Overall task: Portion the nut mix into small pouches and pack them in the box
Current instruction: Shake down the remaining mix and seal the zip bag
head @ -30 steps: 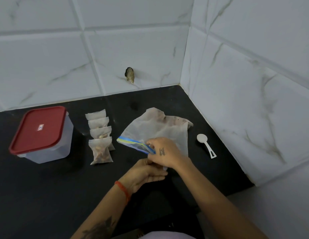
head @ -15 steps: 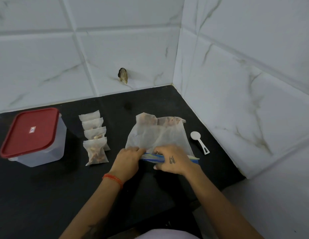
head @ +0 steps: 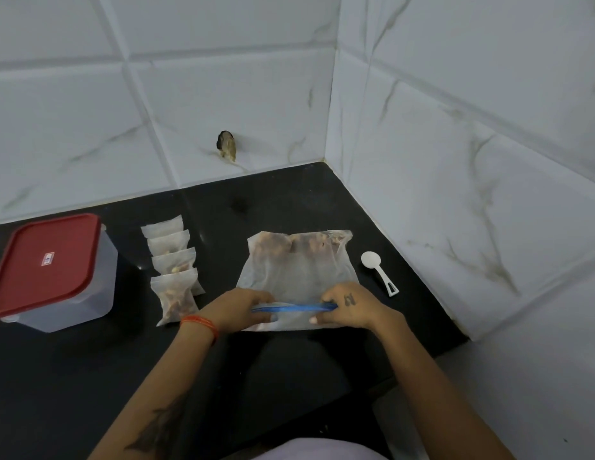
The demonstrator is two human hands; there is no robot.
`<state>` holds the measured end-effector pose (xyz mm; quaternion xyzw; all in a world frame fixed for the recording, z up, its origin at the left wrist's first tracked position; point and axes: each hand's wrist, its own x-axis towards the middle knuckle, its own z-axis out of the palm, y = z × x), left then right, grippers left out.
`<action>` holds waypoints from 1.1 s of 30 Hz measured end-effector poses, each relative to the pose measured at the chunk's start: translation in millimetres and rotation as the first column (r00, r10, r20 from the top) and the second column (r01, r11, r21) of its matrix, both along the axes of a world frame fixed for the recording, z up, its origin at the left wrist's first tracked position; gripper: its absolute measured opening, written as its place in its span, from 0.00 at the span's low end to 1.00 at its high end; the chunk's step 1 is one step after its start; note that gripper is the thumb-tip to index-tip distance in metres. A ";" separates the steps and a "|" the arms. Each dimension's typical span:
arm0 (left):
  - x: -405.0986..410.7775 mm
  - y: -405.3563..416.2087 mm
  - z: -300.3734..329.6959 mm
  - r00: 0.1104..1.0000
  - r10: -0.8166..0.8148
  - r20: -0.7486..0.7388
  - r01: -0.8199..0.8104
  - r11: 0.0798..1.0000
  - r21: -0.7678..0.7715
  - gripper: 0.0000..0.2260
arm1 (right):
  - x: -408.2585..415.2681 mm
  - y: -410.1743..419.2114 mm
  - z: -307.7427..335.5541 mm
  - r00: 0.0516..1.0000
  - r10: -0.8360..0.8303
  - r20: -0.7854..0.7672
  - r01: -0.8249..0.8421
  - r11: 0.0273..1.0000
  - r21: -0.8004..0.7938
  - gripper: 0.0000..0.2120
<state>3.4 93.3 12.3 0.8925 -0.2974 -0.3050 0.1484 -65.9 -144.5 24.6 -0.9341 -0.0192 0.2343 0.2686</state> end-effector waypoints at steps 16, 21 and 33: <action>85.2 -45.1 -16.5 0.716 0.687 0.124 -0.564 0.674 -0.476 0.15 | 92.5 -11.5 -12.7 0.811 -0.506 0.295 0.495 0.861 0.117 0.22; 100.8 -42.8 -17.6 0.586 0.805 0.092 -0.623 0.521 -0.583 0.10 | 110.6 -19.8 -21.1 0.712 -0.607 0.354 0.562 0.794 0.233 0.18; 103.2 -49.6 -21.3 0.571 0.704 0.422 -0.435 0.696 -0.571 0.15 | 118.4 -20.9 -20.2 0.711 -0.500 0.494 0.511 0.850 0.126 0.21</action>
